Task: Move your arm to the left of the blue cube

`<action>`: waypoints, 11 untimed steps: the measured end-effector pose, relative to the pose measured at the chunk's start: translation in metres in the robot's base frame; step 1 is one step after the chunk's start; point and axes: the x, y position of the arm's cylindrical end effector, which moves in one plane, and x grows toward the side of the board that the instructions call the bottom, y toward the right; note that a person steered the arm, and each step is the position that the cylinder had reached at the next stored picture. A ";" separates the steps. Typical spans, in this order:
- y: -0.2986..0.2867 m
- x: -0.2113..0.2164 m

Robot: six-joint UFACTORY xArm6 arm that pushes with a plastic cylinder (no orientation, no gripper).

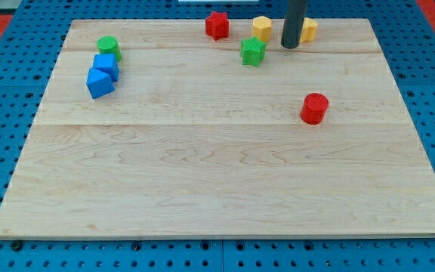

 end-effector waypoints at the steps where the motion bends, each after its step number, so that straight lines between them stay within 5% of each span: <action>1: 0.027 -0.006; 2: 0.033 -0.018; 4: 0.001 0.083; 5: -0.142 0.105; 6: -0.275 0.185; 7: -0.408 0.174; 8: -0.425 0.144; 10: -0.345 0.063; 11: -0.230 0.070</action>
